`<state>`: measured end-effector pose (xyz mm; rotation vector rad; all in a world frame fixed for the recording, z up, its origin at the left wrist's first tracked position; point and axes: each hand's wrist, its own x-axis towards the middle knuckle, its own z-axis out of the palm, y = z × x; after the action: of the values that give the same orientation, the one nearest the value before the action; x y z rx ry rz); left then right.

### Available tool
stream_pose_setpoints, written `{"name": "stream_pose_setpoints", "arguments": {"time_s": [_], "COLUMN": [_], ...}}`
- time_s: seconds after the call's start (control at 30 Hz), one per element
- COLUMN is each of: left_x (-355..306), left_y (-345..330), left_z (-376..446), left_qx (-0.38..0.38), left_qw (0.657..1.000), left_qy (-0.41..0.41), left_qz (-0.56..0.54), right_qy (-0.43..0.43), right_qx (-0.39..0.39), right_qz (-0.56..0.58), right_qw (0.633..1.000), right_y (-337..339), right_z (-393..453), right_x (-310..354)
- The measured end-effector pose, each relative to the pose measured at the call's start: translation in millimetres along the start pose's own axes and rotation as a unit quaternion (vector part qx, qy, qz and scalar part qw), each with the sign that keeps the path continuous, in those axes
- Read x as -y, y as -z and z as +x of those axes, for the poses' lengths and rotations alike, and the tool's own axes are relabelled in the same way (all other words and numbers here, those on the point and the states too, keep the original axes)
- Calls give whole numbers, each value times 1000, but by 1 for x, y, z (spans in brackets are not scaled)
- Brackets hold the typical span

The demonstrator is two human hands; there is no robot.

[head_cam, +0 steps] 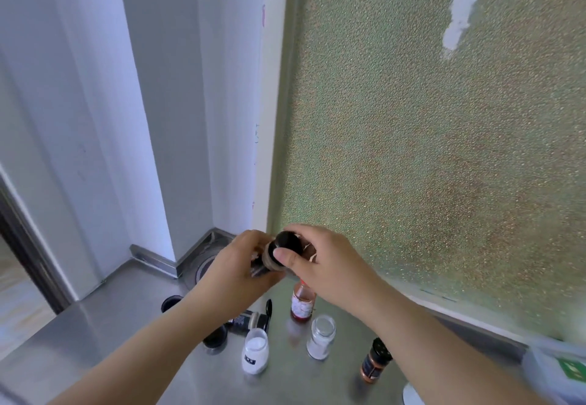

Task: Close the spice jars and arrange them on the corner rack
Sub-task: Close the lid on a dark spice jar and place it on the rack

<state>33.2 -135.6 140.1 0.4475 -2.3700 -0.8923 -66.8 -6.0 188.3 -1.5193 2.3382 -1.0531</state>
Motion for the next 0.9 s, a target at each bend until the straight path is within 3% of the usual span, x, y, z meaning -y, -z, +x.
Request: {"name": "stream_pose_setpoints", "arguments": {"time_s": [0.17,0.4,0.63,0.77,0.9], "left_x": [38,127,191,224,243], "left_y": [1,17,-8,-17,-25], "left_z": [-1,13,40,40,38], "left_qx": [30,-14,24,30,72], "left_qw": [993,968,966,958,963], "left_qy": [92,237,257,283,257], "left_qz": [-69,-84,11,20,22], "right_qy": [-44,-127,-157,-147,-145], "right_qx": [34,103,117,125,136], "right_qz": [61,44,26,25,20], "right_qw": [997,986,980,981,980], "right_y": [-41,-79,-127,-148,-167], "right_z": [26,54,81,89,98], "right_x": [-10,-51,-80,-87,-91]}}
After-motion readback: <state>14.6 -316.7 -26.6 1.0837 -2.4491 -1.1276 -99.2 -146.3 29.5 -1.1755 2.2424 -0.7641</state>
